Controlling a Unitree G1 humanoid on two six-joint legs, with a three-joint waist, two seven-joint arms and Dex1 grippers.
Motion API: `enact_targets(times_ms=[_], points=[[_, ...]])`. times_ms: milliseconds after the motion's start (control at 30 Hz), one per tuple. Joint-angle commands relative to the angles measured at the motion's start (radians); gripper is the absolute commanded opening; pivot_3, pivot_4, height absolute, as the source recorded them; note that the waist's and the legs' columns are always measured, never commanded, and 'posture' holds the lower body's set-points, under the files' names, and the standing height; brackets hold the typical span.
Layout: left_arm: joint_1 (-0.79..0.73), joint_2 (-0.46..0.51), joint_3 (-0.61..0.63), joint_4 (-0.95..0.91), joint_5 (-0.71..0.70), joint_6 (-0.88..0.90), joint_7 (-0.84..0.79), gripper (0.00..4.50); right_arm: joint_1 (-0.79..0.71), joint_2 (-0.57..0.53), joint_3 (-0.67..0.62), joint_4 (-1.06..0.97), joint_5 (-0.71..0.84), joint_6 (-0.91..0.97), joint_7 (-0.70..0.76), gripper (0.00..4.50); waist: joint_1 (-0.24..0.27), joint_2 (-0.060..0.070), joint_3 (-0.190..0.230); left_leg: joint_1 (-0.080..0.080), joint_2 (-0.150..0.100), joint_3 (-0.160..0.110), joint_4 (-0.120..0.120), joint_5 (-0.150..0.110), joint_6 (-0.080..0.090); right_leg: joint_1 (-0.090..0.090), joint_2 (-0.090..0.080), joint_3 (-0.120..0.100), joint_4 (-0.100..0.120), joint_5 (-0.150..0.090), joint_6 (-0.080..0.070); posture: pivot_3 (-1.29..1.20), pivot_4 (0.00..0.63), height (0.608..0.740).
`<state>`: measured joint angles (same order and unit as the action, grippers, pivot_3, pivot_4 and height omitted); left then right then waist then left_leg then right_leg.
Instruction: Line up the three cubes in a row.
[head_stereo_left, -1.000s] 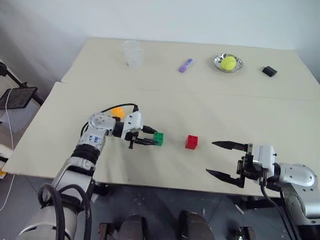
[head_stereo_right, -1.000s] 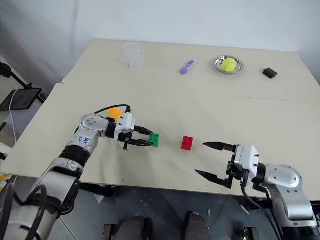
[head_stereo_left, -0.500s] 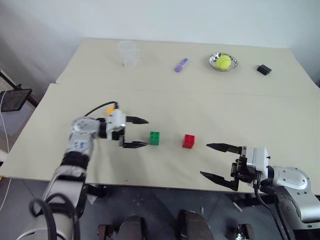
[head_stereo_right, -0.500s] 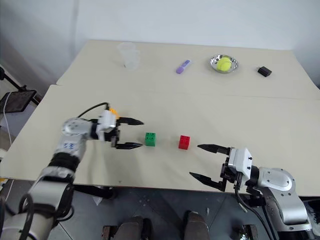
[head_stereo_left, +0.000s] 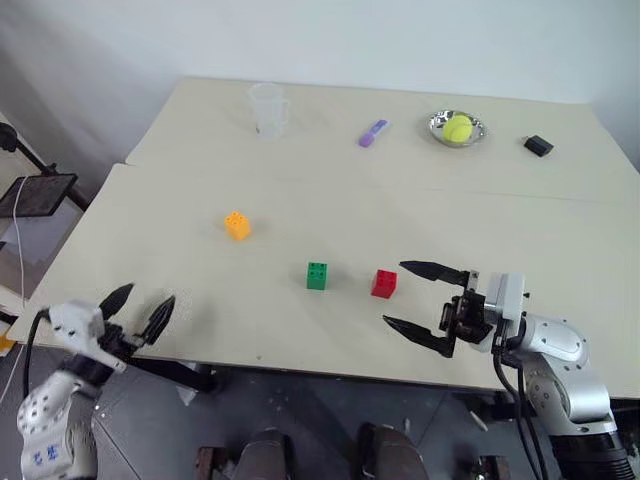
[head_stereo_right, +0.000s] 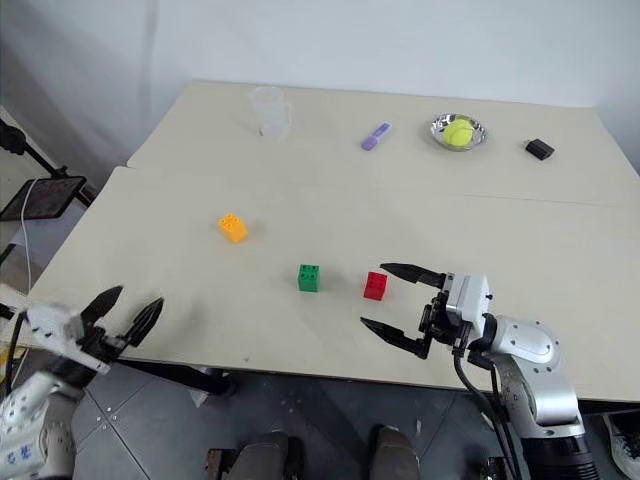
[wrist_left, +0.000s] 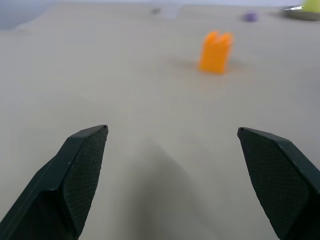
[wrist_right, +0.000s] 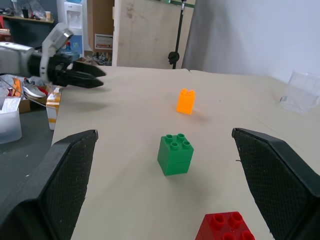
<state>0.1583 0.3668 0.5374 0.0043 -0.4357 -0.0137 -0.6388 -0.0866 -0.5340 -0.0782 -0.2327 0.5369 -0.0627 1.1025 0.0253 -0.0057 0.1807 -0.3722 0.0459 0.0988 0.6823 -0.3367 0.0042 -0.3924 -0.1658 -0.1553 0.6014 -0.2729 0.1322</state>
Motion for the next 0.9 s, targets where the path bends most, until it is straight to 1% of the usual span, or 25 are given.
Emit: enact_targets(times_ms=[33,133,200,267,333,433,567,667,733,800,867,900], points=[[-0.040,0.017,-0.081,-0.075,0.003,0.025,-0.005,4.39,0.017,-0.001,-0.009,-0.047,0.007,-0.003,-0.016,4.50,0.003,0.000,0.000,0.000,0.000,0.000,0.000,0.000,0.000,0.000,0.000,0.000,0.000,0.000,0.000,0.00,0.150,0.740],[-0.155,0.042,-0.122,-0.026,-0.010,0.061,-0.009,4.39,0.028,-0.007,-0.021,-0.055,0.011,0.006,-0.033,4.50,0.003,0.000,0.000,0.000,-0.001,0.000,0.000,0.000,0.000,0.000,0.000,0.000,0.000,-0.001,-0.002,0.00,0.150,0.740],[-0.290,0.068,-0.176,0.045,0.001,0.102,-0.031,4.39,0.040,-0.010,-0.023,-0.058,0.010,0.005,-0.034,4.50,0.001,0.000,0.000,0.000,0.000,0.001,0.000,0.000,-0.001,0.000,0.001,0.000,0.001,0.000,-0.002,0.00,0.150,0.740],[-0.414,0.087,-0.222,0.153,0.034,0.094,-0.053,4.39,0.046,-0.010,-0.019,-0.064,0.007,0.006,-0.038,4.50,-0.002,0.000,0.000,0.000,0.000,0.004,0.000,0.001,-0.002,-0.001,0.002,-0.001,0.002,0.000,-0.002,0.00,0.150,0.740],[-0.545,0.109,-0.270,0.334,0.107,0.056,-0.046,4.39,0.053,-0.008,-0.016,-0.076,0.004,0.011,-0.048,4.50,-0.004,0.001,-0.001,0.000,0.000,0.008,0.000,0.001,-0.002,-0.001,0.002,-0.001,0.003,0.000,-0.002,0.00,0.150,0.740],[-0.695,0.114,-0.312,0.561,0.156,-0.011,-0.075,4.39,0.071,-0.007,-0.026,-0.096,-0.005,0.015,-0.079,4.50,-0.016,0.001,-0.001,0.001,0.000,0.012,-0.001,0.000,-0.002,-0.002,0.003,-0.001,0.002,0.000,-0.002,0.00,0.150,0.740],[-0.827,0.105,-0.334,0.769,0.185,-0.072,-0.098,4.39,0.094,-0.009,-0.037,-0.107,-0.015,0.008,-0.106,4.50,-0.025,0.000,0.000,-0.001,0.001,0.013,-0.002,0.000,-0.002,-0.003,0.003,-0.003,0.001,0.000,-0.002,0.00,0.150,0.740],[-0.904,0.108,-0.352,0.883,0.212,-0.131,-0.123,3.90,0.124,-0.006,-0.037,-0.128,-0.017,0.007,-0.125,4.50,-0.025,-0.001,0.000,-0.001,0.001,0.013,-0.002,0.000,-0.002,-0.003,0.003,-0.003,0.000,0.000,-0.001,0.00,0.150,0.740],[-0.939,0.113,-0.337,0.945,0.204,-0.150,-0.136,3.36,0.139,-0.004,-0.036,-0.137,-0.021,0.004,-0.135,4.50,-0.026,-0.001,0.000,-0.001,0.001,0.013,-0.002,0.000,-0.002,-0.003,0.003,-0.002,0.000,0.000,-0.001,0.00,0.150,0.740],[-0.953,0.122,-0.335,0.988,0.209,-0.171,-0.151,2.72,0.144,-0.004,-0.035,-0.141,-0.023,0.003,-0.142,4.50,-0.026,-0.001,0.000,-0.001,0.001,0.013,-0.002,0.000,-0.002,-0.003,0.003,-0.002,0.000,0.000,-0.001,0.00,0.150,0.740],[-0.948,0.146,-0.358,1.004,0.225,-0.197,-0.228,2.16,0.143,-0.006,-0.035,-0.144,-0.022,0.005,-0.146,4.50,-0.030,-0.001,0.000,-0.001,0.001,0.013,-0.002,0.000,-0.002,-0.003,0.003,-0.002,0.000,0.000,-0.001,0.00,0.150,0.740],[-0.947,0.153,-0.364,1.011,0.228,-0.207,-0.255,1.80,0.143,-0.007,-0.036,-0.144,-0.021,0.006,-0.147,4.50,-0.031,-0.001,0.000,-0.001,0.001,0.013,-0.002,0.000,-0.002,-0.003,0.003,-0.002,0.000,0.000,-0.001,0.00,0.150,0.740]])
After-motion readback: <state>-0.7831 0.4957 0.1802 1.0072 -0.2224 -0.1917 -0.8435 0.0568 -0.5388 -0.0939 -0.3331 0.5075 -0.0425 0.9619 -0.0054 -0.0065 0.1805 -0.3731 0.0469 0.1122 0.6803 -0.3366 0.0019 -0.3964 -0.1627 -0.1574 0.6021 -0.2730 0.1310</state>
